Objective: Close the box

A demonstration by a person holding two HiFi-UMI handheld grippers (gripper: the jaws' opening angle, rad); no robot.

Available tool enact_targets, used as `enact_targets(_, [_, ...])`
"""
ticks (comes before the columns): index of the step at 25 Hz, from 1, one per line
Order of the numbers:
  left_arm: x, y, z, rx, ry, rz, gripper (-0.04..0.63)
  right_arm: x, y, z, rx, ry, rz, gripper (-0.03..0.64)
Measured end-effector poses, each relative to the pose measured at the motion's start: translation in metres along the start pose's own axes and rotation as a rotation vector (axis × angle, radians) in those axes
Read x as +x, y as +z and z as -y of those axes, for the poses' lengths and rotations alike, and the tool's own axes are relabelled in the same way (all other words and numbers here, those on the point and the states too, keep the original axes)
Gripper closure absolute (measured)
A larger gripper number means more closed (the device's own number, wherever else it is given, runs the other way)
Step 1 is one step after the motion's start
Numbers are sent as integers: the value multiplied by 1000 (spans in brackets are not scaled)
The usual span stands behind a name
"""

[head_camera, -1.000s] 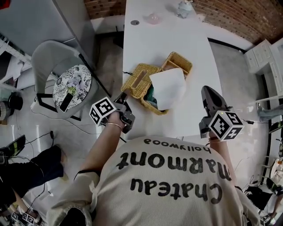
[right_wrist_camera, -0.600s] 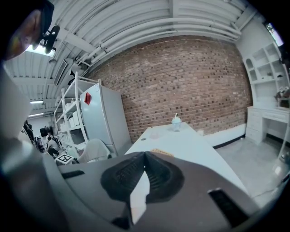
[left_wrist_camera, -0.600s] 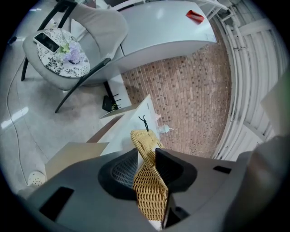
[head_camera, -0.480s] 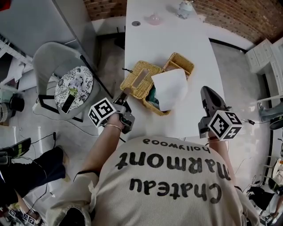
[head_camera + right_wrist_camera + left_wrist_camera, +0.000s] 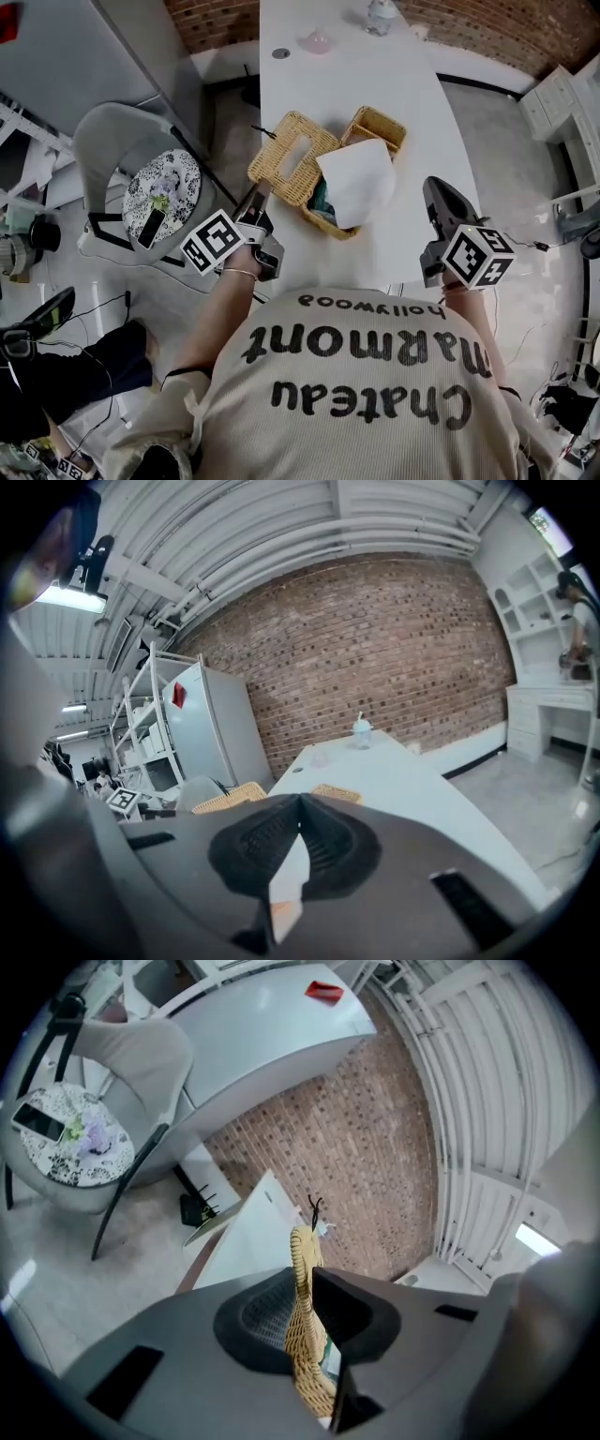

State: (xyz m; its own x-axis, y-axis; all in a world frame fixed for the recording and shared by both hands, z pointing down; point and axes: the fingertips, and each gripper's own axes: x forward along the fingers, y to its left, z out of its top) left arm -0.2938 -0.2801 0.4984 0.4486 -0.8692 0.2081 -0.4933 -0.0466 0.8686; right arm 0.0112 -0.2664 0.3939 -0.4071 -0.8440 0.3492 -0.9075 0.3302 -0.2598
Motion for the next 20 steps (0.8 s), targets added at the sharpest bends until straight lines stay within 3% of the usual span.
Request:
enact_targets(9, [-9,0,40,337,21,-2,555,-31,-3,16,19,3,9,614])
enact_targets(15, [-12,-7,58,478,65,15,555,-49,2,42,46,5,13,614])
enact_targets(20, [-11,-15,72,552,100,37,555,-58,2,61,66,21,4,614])
